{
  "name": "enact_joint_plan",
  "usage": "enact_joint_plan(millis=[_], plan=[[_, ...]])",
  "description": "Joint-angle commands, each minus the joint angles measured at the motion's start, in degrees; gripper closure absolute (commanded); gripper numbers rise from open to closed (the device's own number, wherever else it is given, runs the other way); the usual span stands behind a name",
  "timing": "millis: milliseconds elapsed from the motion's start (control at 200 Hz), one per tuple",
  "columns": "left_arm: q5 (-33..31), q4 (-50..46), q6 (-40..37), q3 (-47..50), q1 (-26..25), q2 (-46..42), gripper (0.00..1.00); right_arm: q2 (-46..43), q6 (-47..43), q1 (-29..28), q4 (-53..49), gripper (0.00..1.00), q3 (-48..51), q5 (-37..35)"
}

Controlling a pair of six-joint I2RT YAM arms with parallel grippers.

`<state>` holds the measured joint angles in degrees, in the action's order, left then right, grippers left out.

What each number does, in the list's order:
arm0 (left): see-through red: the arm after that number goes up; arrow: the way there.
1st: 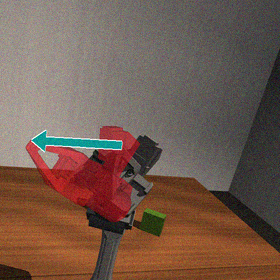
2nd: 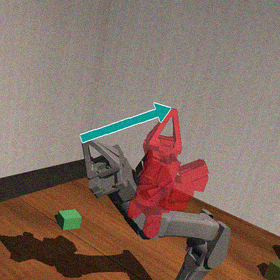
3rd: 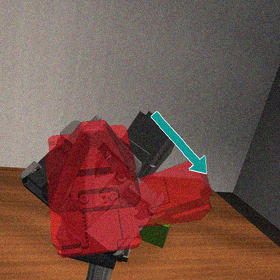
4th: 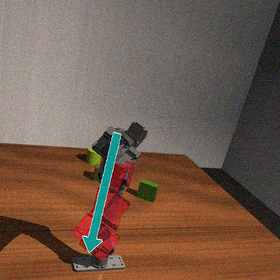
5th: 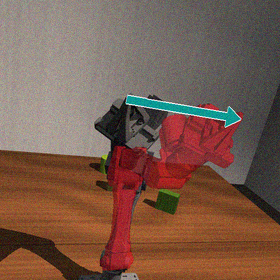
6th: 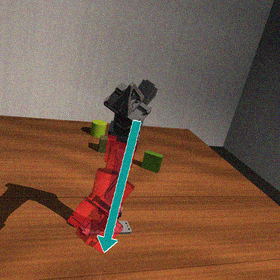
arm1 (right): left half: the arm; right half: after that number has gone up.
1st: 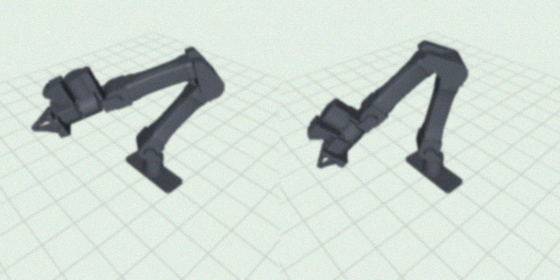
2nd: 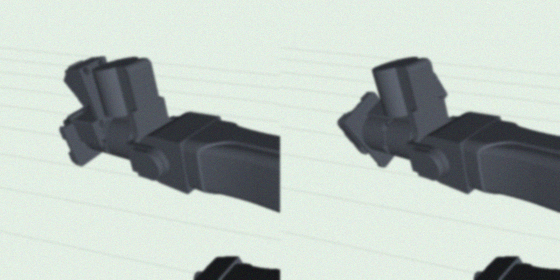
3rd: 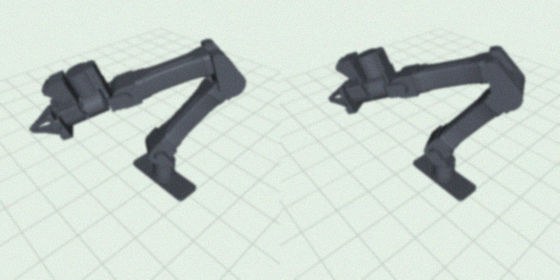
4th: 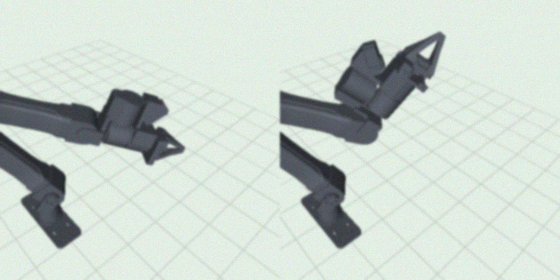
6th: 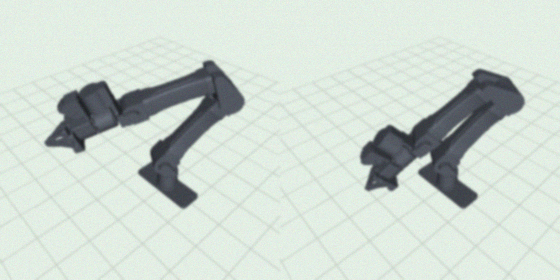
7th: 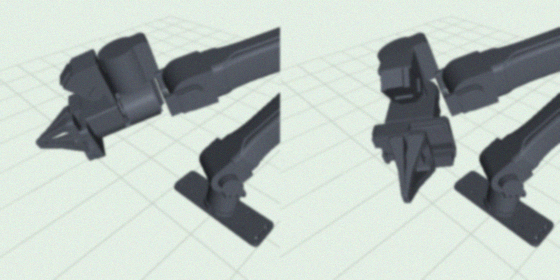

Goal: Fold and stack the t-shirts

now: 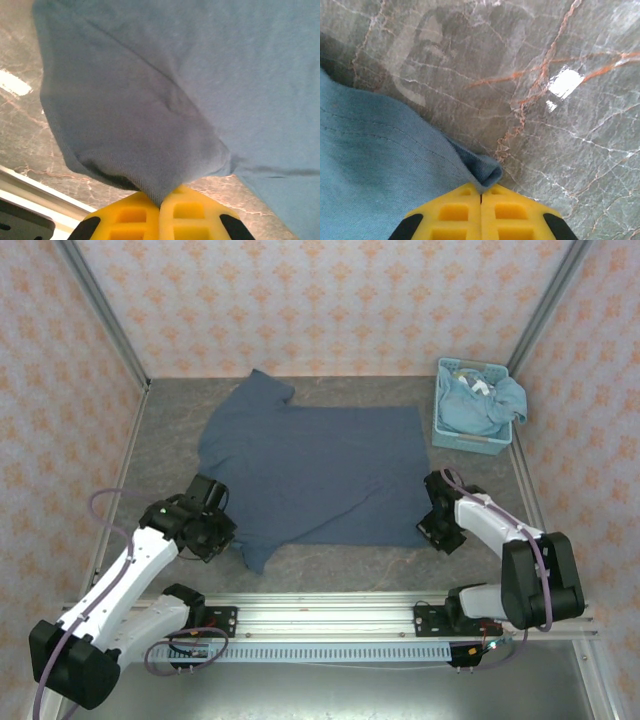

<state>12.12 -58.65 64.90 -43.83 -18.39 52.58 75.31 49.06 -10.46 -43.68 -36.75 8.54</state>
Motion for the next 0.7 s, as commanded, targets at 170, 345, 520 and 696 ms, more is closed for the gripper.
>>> enact_joint_plan(millis=[170,345,520,696], plan=[[-5.6,2.0,-4.2,-10.0,-0.3,4.1,1.00,-4.3,-0.9,0.3,-6.1,1.00,-4.2,-2.2],[-7.0,2.4,-6.5,-15.5,-0.3,8.3,1.00,-5.0,-1.2,0.3,-8.6,1.00,-7.1,-2.2],[-7.8,3.2,-8.5,-19.8,-0.3,12.6,1.00,-4.3,-0.5,0.3,-8.9,1.00,-9.6,-1.8],[-10.2,2.6,-11.3,-24.7,-0.2,17.1,1.00,-2.3,-0.4,0.4,-9.2,1.00,-12.9,-2.5]])
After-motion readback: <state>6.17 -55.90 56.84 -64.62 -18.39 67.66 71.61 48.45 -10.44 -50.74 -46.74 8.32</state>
